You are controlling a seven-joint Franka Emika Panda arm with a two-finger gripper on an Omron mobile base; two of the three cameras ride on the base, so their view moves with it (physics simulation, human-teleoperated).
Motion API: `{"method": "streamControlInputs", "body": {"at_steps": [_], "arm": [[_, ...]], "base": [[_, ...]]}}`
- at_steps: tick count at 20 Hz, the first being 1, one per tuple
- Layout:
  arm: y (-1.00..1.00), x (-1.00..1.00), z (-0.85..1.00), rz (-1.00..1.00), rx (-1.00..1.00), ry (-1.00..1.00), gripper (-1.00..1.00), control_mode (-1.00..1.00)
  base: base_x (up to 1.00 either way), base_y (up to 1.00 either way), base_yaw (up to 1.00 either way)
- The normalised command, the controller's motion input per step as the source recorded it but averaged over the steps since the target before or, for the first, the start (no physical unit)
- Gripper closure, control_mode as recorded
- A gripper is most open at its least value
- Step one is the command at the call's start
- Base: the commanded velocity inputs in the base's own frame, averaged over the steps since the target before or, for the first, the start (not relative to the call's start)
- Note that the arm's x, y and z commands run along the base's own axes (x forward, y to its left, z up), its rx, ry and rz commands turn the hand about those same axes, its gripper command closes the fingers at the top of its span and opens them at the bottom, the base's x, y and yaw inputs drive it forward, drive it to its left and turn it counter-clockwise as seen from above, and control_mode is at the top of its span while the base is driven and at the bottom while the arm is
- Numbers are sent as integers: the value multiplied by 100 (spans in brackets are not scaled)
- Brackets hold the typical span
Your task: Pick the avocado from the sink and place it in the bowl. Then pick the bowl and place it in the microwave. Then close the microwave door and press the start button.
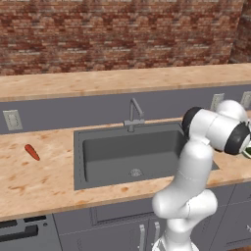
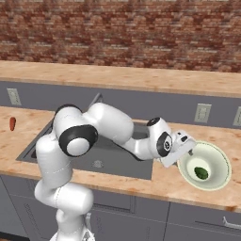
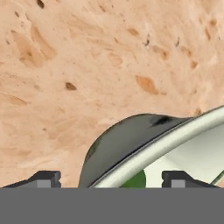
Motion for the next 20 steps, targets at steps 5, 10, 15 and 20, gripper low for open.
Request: {"method": "streamControlInputs", "body": {"at_steps": [5, 10, 15, 20], "arm": [[-17, 20, -7, 0, 1, 0, 100, -100], [-28, 13, -5, 0, 3, 0, 100, -100], [-23, 7, 0, 0, 7, 5, 100, -100], [2, -32, 89, 0, 1, 0, 100, -100]], "base": [[0, 0, 0], [0, 0, 0], [0, 0, 0], [0, 0, 0]]}}
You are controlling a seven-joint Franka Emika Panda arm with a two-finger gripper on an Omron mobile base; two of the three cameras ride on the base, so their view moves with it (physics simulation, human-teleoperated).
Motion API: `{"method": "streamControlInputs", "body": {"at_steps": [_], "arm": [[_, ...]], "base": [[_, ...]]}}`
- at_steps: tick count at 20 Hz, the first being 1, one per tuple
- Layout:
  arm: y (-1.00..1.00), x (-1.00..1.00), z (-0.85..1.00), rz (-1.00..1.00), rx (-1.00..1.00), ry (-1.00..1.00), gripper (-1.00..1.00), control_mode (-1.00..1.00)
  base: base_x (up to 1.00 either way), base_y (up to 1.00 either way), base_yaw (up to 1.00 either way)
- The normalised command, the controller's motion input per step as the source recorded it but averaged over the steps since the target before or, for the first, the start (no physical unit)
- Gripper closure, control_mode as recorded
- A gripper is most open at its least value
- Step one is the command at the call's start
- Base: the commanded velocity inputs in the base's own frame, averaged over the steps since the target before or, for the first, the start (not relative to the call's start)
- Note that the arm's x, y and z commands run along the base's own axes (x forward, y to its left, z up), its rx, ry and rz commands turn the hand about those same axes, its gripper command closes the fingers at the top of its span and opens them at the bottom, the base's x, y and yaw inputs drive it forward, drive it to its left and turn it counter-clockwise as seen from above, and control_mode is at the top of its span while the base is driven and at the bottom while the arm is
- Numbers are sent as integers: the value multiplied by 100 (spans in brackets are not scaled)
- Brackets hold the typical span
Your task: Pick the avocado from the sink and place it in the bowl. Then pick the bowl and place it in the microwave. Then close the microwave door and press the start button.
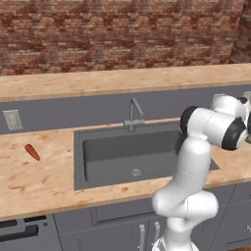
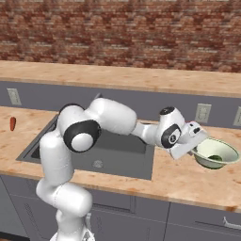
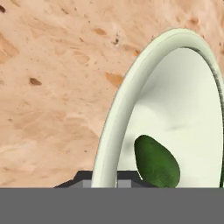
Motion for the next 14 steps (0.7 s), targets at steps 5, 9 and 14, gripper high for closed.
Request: {"method": "streamControlInputs", "body": {"at_steps": [5, 9, 14], "arm": [[67, -25, 100, 3, 0, 4, 100, -100], [100, -1, 100, 14, 0, 4, 100, -100], [98, -10, 76, 22, 0, 0, 100, -100]], "base": [[0, 0, 0], [0, 0, 0], [0, 0, 0]]}}
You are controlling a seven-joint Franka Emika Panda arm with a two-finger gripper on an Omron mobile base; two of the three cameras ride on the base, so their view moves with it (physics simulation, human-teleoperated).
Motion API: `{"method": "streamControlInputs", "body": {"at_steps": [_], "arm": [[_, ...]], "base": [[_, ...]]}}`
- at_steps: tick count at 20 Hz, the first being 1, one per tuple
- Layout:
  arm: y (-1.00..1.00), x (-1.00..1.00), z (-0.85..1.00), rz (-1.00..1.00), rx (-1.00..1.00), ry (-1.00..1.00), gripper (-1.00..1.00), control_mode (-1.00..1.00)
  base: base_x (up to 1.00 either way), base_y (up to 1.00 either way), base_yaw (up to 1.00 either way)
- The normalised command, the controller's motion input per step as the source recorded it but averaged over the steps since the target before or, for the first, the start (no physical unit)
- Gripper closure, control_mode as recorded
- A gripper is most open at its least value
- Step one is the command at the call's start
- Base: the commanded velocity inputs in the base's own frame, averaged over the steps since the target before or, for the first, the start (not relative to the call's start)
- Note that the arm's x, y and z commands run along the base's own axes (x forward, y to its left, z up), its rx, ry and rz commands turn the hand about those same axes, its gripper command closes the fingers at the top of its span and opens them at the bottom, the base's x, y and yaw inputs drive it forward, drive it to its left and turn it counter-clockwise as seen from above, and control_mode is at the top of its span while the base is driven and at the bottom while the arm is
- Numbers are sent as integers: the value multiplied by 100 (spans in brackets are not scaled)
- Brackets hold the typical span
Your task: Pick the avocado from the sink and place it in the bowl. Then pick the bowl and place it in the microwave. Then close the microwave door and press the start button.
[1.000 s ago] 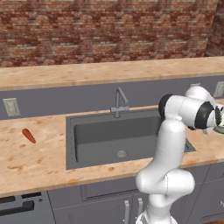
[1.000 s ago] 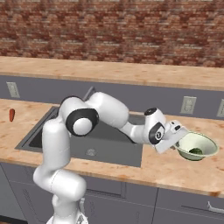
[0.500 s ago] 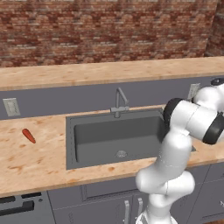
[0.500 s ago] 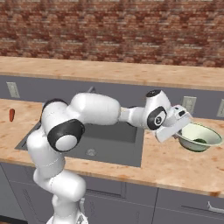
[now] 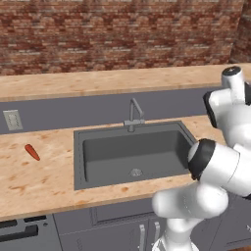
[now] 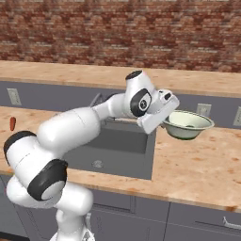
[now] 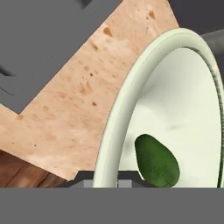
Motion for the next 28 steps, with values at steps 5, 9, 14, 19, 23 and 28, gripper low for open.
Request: {"method": "streamControlInputs", "body": {"at_steps": [5, 9, 14, 19, 23, 28], "arm": [[78, -40, 15, 29, 0, -11, 100, -100], [69, -14, 5, 26, 0, -6, 100, -100], [55, 0, 6, 19, 0, -1, 100, -100], [21, -6, 5, 12, 0, -2, 100, -100], [16, -31, 76, 1, 0, -5, 100, -100], [39, -41, 77, 2, 0, 0, 100, -100]], "base": [[0, 0, 0], [0, 0, 0], [0, 0, 0], [0, 0, 0], [0, 0, 0], [0, 0, 0]]}}
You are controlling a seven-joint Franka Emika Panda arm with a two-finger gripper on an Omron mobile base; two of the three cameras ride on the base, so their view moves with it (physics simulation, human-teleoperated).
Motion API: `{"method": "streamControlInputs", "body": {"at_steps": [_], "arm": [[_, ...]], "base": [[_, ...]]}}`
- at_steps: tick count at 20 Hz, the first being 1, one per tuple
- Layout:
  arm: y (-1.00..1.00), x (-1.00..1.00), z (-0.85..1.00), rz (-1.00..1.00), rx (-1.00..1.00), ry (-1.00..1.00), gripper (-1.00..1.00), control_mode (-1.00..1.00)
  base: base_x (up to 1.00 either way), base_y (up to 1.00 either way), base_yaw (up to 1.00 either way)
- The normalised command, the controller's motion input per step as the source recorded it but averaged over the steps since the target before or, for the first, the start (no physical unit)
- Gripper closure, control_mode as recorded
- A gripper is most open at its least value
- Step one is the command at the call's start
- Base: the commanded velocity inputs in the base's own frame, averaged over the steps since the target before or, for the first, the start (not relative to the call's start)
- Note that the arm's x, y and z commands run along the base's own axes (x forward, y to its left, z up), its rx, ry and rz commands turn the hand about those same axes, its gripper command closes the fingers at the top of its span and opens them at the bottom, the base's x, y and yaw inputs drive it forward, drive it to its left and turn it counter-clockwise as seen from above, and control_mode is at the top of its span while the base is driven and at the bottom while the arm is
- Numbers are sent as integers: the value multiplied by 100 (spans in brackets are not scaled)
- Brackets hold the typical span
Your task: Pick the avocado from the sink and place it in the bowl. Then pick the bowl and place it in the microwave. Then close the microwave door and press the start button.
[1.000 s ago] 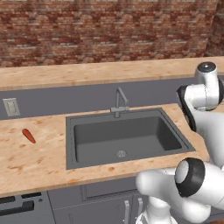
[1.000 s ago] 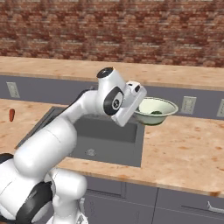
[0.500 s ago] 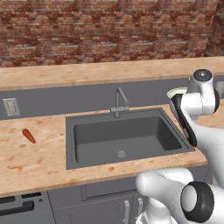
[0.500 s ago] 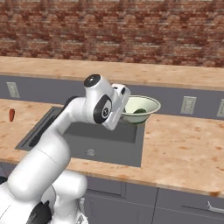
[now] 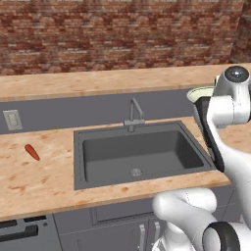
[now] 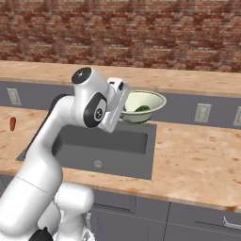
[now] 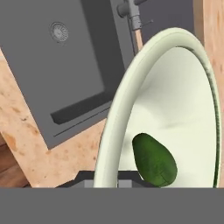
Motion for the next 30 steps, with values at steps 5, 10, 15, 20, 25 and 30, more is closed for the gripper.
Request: {"method": "streamControlInputs", "body": {"at_steps": [5, 10, 15, 20, 25, 30], "arm": [[62, -25, 45, 9, 0, 1, 100, -100], [48, -13, 15, 15, 0, 1, 100, -100], [8, -4, 3, 3, 0, 0, 100, -100], [0, 0, 0, 0, 0, 0, 100, 100], [0, 0, 0, 0, 0, 0, 100, 100], [0, 0, 0, 0, 0, 0, 100, 100]], "base": [[0, 0, 0], [0, 0, 0], [0, 0, 0], [-33, 0, 0], [-100, 0, 0], [-70, 11, 0]]}}
